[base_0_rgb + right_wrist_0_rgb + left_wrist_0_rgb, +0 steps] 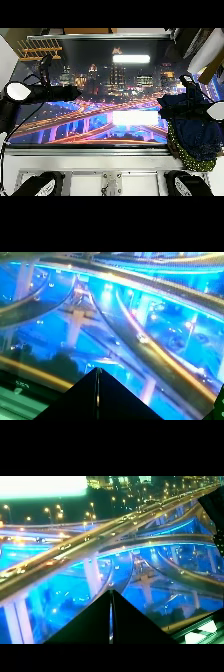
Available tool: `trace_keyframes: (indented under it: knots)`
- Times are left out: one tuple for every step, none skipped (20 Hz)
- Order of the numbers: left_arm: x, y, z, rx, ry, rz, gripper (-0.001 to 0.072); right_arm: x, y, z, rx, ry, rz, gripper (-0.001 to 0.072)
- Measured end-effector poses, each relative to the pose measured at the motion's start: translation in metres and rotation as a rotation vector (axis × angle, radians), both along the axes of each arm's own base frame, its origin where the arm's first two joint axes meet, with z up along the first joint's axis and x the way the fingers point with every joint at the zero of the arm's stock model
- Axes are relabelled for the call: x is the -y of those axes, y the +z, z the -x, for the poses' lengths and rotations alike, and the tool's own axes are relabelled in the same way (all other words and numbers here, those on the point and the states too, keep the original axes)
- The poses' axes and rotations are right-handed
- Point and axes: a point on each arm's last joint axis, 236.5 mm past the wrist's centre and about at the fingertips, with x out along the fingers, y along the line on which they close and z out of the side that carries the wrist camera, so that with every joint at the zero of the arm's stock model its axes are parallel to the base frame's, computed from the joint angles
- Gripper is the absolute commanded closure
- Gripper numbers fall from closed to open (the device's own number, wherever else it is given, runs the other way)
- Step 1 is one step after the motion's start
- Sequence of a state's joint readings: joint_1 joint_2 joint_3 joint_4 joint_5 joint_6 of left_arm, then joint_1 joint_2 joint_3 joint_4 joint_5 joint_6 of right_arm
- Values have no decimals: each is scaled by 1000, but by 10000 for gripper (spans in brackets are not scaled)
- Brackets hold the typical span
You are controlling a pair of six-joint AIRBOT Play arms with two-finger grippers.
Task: Fold the clothes and pants, and hang the long-sleeved shirts on hangers.
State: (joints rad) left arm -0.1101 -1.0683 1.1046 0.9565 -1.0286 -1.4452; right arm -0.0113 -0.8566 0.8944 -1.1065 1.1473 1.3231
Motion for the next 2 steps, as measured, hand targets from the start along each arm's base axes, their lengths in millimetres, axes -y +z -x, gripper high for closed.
trace_keyframes:
  knots:
    - [0, 0, 0, 0, 0, 0, 696, 0, 0, 0, 0, 0, 0, 674]
    - [0, 0, 0, 0, 0, 0, 695, 0, 0, 0, 0, 0, 0, 674]
